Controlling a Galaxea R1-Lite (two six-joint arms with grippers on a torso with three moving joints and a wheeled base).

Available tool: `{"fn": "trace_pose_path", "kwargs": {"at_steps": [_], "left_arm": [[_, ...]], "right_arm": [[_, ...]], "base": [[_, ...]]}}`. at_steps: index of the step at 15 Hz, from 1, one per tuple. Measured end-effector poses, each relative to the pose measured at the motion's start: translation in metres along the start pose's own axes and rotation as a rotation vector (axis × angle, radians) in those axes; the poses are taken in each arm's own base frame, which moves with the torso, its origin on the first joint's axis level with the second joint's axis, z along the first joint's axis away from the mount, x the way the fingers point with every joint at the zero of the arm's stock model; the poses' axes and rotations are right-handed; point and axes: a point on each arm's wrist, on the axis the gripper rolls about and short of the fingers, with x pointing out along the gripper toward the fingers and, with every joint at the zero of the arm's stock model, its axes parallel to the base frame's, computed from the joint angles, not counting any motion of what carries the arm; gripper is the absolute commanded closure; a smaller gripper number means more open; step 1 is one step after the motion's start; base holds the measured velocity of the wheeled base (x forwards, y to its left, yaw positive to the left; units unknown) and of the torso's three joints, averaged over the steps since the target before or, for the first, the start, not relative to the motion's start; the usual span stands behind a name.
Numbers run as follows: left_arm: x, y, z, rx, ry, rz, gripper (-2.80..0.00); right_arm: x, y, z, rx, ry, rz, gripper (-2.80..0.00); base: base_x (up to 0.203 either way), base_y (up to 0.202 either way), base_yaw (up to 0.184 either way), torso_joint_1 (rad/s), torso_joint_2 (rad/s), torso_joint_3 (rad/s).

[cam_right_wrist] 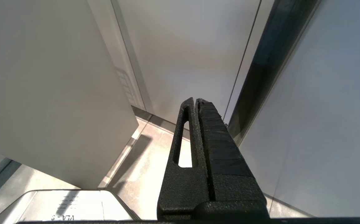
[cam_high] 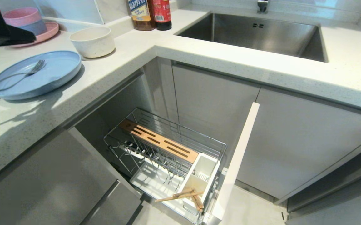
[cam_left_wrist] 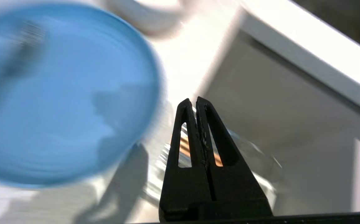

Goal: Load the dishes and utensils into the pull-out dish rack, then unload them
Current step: Pick up the fork and place it in the cupboard

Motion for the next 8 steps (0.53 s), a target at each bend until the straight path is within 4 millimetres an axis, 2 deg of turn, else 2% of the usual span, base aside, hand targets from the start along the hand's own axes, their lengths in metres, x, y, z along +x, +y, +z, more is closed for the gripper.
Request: {"fn": "trace_pose_path", "kwargs": {"at_steps": [4, 8], "left_arm": [[0.000, 0.038, 0.012, 0.029, -0.084, 0.227, 0.00], [-0.006, 0.066, 0.020, 0.046, -0.098, 0.330, 0.00]], "right_arm": [[0.000, 0.000, 0.000, 0.000, 0.000, 0.000, 0.00], [0.000, 0.000, 0.000, 0.000, 0.000, 0.000, 0.00]], "base": [[0.000, 0.000, 0.000, 0.000, 0.00, 0.000], [0.000, 0.000, 0.000, 0.000, 0.00, 0.000]]}}
